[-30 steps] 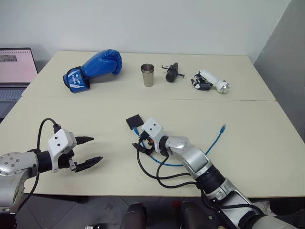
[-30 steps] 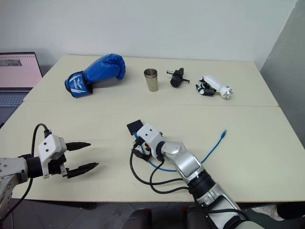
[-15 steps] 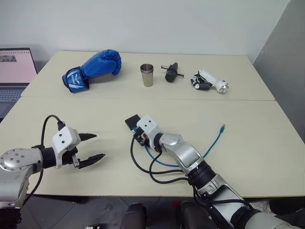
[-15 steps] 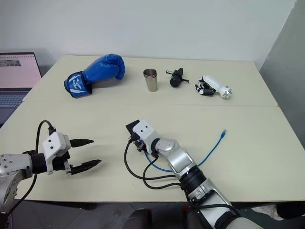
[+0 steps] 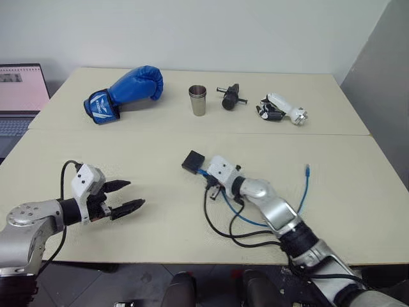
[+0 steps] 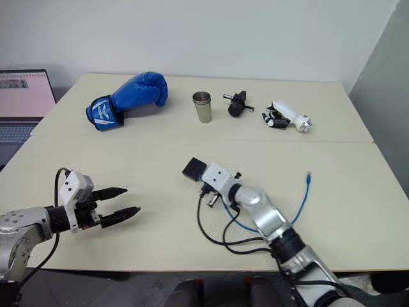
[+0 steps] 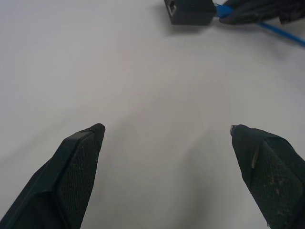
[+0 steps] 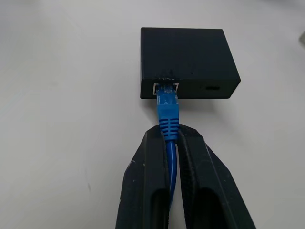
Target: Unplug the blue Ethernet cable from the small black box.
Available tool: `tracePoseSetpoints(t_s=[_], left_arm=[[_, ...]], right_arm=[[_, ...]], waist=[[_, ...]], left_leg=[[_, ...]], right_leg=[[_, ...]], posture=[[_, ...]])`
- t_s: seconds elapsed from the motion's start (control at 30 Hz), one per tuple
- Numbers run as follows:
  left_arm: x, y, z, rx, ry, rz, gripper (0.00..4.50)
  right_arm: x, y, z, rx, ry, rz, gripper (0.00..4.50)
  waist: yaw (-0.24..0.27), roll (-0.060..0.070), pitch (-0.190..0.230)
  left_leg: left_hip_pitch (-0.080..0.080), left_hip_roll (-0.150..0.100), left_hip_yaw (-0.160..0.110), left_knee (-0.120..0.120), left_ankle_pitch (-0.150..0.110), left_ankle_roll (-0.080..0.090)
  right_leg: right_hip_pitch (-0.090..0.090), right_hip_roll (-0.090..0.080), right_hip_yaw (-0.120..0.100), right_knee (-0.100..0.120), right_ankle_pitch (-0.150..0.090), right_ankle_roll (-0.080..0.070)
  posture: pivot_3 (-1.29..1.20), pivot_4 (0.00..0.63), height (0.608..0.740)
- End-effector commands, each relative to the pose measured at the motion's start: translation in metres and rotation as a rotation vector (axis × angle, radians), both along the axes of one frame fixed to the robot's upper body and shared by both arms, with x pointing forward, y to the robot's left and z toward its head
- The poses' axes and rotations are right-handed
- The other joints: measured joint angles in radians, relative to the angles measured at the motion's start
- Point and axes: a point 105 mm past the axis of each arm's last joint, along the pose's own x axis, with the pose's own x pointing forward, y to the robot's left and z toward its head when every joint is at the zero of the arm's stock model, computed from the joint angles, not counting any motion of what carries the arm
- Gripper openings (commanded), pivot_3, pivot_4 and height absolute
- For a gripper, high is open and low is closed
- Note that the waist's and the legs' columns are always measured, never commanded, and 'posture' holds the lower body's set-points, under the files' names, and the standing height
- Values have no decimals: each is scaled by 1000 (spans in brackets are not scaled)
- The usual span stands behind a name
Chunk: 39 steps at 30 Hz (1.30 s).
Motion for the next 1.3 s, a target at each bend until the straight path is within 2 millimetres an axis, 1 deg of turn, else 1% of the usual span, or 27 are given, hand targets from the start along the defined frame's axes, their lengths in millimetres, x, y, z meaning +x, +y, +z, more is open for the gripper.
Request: tracePoseSetpoints(t_s=[0.03, 0.07, 0.13, 0.23, 0.3, 0.47, 0.67, 0.93, 0.97, 1.03, 1.1, 1.27, 1.3], left_arm=[[-4, -37, 31, -186, 7, -117, 4500], [-5, -45, 36, -231, 22, -144, 4500], [-8, -54, 43, -282, 46, -179, 4500], [-8, -64, 54, -333, 51, -214, 4500], [-5, -66, 60, -362, 53, -218, 4500], [-3, -70, 59, -381, 92, -225, 4500], [-4, -77, 61, -438, 135, -248, 4500], [0, -82, 66, -485, 144, -255, 4500], [0, -82, 66, -484, 141, -254, 4140], [1, -82, 65, -484, 145, -256, 3781], [-1, -83, 63, -479, 159, -262, 3287], [-3, -86, 60, -470, 177, -278, 2271], [-3, -86, 60, -470, 178, -281, 2135]], right_arm=[[-31, 5, 39, -40, -279, 287, 26], [-35, 3, 43, -52, -317, 332, 26], [-40, 0, 49, -56, -363, 386, 26], [-47, -1, 59, -56, -415, 446, 26], [-49, -2, 62, -64, -433, 471, 26], [-46, -1, 76, -64, -507, 482, 25], [-46, -1, 84, -61, -583, 488, 24], [-46, -1, 85, -74, -628, 497, 23], [-45, -1, 85, -79, -636, 497, 23], [-44, -2, 85, -87, -648, 494, 23], [-43, -2, 86, -91, -658, 492, 23], [-41, -3, 87, -98, -682, 481, 22], [-40, -3, 87, -97, -685, 479, 22]], waist=[[0, -1, 0], [-1, -1, 0], [-7, -1, 0], [-16, -1, 0], [-16, -1, 0], [-14, -1, 0], [-1, -1, 0], [0, -1, 0], [0, -1, 0], [0, -1, 0], [1, -1, 0], [1, -1, 0], [1, -1, 0]], left_leg=[[0, 0, 0, 0, 0, 0], [1, 0, 0, 0, 0, 0], [2, 1, -1, 0, 0, 0], [3, 2, -1, 0, 0, 0], [2, 2, -1, 0, 0, 0], [2, 0, -1, 1, 0, 0], [2, 0, -1, 1, 0, 0], [2, 0, -1, 1, 0, -1], [2, 0, -1, 1, 0, -1], [2, 0, -1, 1, 0, -1], [2, 0, -1, 1, 0, -1], [2, 0, -1, 1, 1, -1], [2, 0, -1, 1, 1, -1]], right_leg=[[1, 0, 0, 0, 0, 0], [1, 0, 0, 0, 0, 0], [2, 0, 0, 0, 0, 0], [2, 0, 0, 0, 0, 0], [2, 0, 0, 0, 0, 0], [3, 0, 0, 0, 0, 0], [3, 0, 0, 0, 0, 0], [3, 0, 0, 0, 0, 0], [3, 0, 0, 0, 0, 0], [3, 0, 0, 0, 0, 0], [3, 0, 0, 0, 0, 0], [3, 0, 0, 0, 0, 0], [3, 0, 0, 0, 0, 0]], posture=[[0, 150, 740], [0, 150, 740], [0, 150, 740], [0, 150, 740], [0, 150, 740], [0, 150, 740], [0, 150, 740], [0, 150, 740], [0, 150, 740], [0, 150, 740], [0, 150, 740], [0, 150, 740], [0, 150, 740]])
